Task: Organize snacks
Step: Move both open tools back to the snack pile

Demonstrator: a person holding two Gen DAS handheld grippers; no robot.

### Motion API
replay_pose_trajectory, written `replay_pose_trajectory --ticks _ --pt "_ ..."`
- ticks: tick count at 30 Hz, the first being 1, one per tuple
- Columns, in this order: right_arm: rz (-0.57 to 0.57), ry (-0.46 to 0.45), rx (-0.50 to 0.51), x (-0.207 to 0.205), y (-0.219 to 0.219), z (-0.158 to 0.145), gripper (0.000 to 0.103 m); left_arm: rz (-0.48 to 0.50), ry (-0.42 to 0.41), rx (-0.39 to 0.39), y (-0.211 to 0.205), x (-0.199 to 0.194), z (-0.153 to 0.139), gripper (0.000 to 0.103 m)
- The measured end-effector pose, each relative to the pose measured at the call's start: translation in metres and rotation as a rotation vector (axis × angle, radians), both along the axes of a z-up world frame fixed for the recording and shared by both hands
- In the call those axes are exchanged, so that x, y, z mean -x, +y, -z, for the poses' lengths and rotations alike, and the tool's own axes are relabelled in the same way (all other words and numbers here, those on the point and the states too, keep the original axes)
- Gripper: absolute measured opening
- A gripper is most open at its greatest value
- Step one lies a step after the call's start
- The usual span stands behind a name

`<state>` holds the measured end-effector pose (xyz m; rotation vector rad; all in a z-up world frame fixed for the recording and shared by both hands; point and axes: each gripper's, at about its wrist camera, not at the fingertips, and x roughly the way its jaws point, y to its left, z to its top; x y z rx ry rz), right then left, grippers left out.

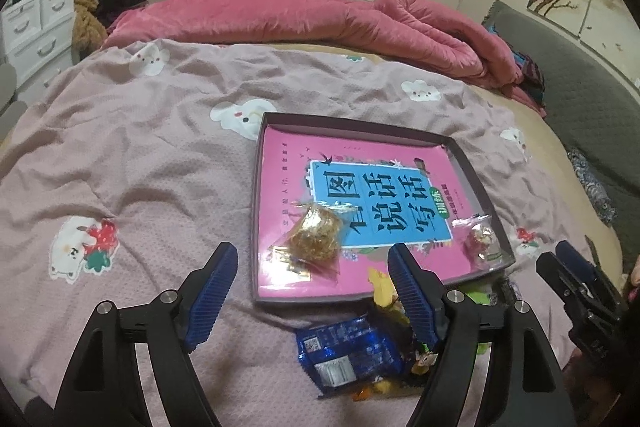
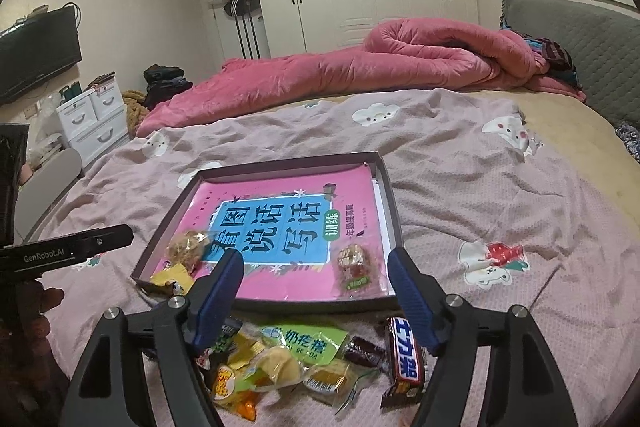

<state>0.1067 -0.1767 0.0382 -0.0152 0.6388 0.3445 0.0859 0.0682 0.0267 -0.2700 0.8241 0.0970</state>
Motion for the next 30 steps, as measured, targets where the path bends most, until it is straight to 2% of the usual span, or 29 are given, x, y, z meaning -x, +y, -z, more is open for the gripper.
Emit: replay_pose_trajectory --ticks 14,30 --pt "-0.062 0.026 0.007 0.025 0.016 0.002 0.078 0.041 0.029 -0.023 -0.01 0.019 0.002 0.079" --pt "-0.133 0.051 0.038 0.044 0.032 0.005 0.078 0.076 0.065 -0.006 -0.02 0.031 0.007 0.079"
